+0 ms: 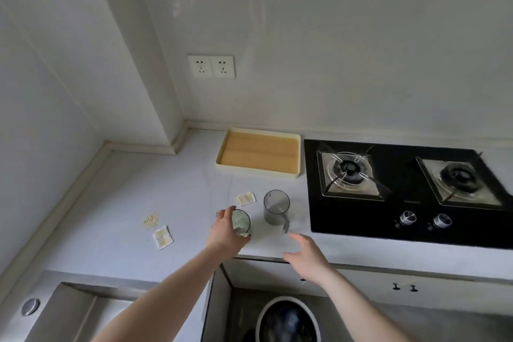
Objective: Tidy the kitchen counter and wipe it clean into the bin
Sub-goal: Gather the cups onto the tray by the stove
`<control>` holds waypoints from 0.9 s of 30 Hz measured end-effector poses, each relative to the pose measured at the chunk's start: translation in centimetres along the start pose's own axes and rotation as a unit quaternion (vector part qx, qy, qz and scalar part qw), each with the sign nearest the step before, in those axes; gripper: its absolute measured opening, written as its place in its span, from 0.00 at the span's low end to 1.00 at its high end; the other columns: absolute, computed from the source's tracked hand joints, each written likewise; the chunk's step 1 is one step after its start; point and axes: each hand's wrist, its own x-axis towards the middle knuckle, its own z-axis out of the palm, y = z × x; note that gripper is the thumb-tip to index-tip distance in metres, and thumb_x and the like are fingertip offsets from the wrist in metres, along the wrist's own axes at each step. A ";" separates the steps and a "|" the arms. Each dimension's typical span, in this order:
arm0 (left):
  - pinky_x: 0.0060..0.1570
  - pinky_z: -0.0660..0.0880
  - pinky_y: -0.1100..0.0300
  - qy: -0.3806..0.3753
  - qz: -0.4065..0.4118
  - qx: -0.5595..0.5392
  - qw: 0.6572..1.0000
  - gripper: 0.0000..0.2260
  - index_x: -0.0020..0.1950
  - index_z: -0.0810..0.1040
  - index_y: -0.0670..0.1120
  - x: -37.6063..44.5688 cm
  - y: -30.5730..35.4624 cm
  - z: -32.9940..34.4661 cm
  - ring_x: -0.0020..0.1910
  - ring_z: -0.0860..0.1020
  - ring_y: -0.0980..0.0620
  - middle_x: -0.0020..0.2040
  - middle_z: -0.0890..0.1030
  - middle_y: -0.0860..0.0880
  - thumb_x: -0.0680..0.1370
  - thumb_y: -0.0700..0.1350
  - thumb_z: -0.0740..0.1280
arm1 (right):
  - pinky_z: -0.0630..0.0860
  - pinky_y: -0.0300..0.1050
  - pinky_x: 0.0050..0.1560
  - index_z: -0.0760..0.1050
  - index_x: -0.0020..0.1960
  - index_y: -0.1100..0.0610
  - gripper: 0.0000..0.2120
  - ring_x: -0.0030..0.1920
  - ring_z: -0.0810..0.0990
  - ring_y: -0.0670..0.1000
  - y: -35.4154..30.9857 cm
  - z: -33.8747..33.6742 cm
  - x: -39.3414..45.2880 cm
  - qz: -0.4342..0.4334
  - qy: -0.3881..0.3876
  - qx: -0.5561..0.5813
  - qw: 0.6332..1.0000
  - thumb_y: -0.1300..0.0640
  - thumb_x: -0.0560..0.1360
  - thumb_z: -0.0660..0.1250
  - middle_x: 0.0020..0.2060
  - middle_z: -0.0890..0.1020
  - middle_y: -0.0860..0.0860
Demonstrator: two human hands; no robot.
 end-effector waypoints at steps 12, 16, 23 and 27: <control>0.60 0.77 0.52 -0.055 0.065 0.047 0.995 0.42 0.79 0.58 0.53 7.8 1.3 1.5 0.63 0.77 0.42 0.74 0.64 0.49 0.71 0.51 0.76 | 0.66 0.46 0.73 0.54 0.82 0.48 0.34 0.76 0.65 0.53 -3.0 0.1 5.5 0.056 0.006 -0.055 0.997 0.56 0.79 0.62 0.80 0.59 0.49; 0.64 0.75 0.51 -0.058 0.079 0.045 0.994 0.44 0.81 0.56 0.51 9.8 1.8 1.4 0.66 0.75 0.42 0.75 0.62 0.48 0.71 0.53 0.76 | 0.71 0.47 0.67 0.53 0.82 0.46 0.35 0.72 0.72 0.56 -3.4 0.2 6.3 0.065 0.000 -0.059 0.996 0.58 0.79 0.61 0.80 0.60 0.50; 0.66 0.75 0.51 -0.054 0.100 0.067 0.991 0.45 0.83 0.52 0.51 11.5 2.1 0.6 0.72 0.71 0.43 0.82 0.54 0.49 0.73 0.52 0.75 | 0.71 0.46 0.58 0.52 0.82 0.44 0.35 0.64 0.75 0.54 -3.8 -0.7 6.5 0.069 0.003 -0.014 0.998 0.56 0.78 0.62 0.80 0.59 0.50; 0.66 0.74 0.50 -0.041 0.102 0.072 0.991 0.45 0.83 0.51 0.54 9.4 2.2 -0.6 0.75 0.66 0.41 0.83 0.49 0.52 0.73 0.46 0.75 | 0.73 0.42 0.51 0.52 0.81 0.41 0.35 0.48 0.74 0.42 -3.2 -1.6 4.5 0.058 0.023 0.037 0.997 0.53 0.79 0.63 0.80 0.60 0.49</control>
